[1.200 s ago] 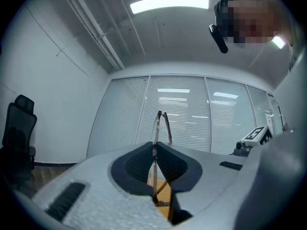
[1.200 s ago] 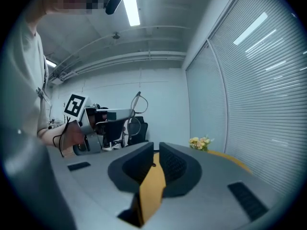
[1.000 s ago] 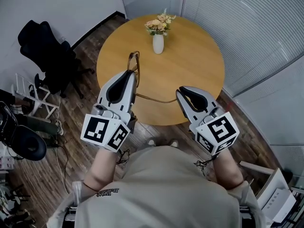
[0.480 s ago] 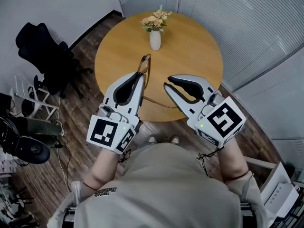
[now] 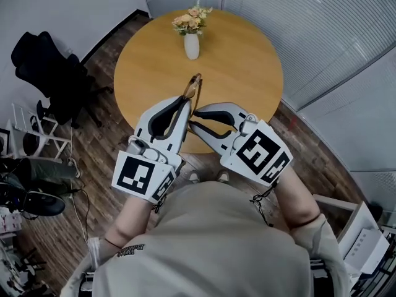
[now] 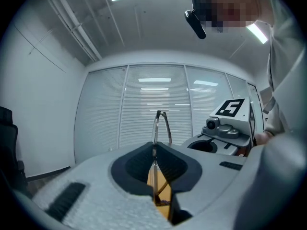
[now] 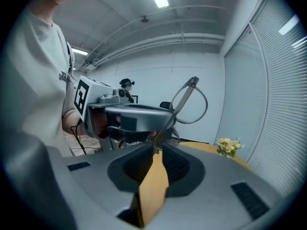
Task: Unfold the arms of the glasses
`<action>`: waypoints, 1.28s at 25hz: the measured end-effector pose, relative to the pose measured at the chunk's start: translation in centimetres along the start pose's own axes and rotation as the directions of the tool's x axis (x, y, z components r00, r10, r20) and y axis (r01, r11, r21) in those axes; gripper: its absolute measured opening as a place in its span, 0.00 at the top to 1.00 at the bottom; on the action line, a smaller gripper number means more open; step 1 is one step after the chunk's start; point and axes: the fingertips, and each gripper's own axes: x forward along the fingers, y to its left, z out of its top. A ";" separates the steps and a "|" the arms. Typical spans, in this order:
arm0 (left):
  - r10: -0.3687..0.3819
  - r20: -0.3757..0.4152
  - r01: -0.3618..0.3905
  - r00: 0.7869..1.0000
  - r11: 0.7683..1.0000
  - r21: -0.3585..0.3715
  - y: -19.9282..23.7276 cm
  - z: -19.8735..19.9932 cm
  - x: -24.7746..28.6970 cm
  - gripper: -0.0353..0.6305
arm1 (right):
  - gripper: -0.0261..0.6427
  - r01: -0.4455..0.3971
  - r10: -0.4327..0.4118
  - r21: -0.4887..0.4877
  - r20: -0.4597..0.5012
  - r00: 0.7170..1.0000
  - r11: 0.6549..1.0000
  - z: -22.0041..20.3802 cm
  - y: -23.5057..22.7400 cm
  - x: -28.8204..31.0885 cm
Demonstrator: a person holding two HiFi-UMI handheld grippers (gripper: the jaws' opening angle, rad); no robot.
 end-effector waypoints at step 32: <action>0.096 -0.134 -0.076 0.986 0.987 0.145 2.1 -3.4 -0.9 0.89 | 0.90 0.242 -0.242 -0.008 -0.002 0.970 0.970 -1.3 -6.2 -8.5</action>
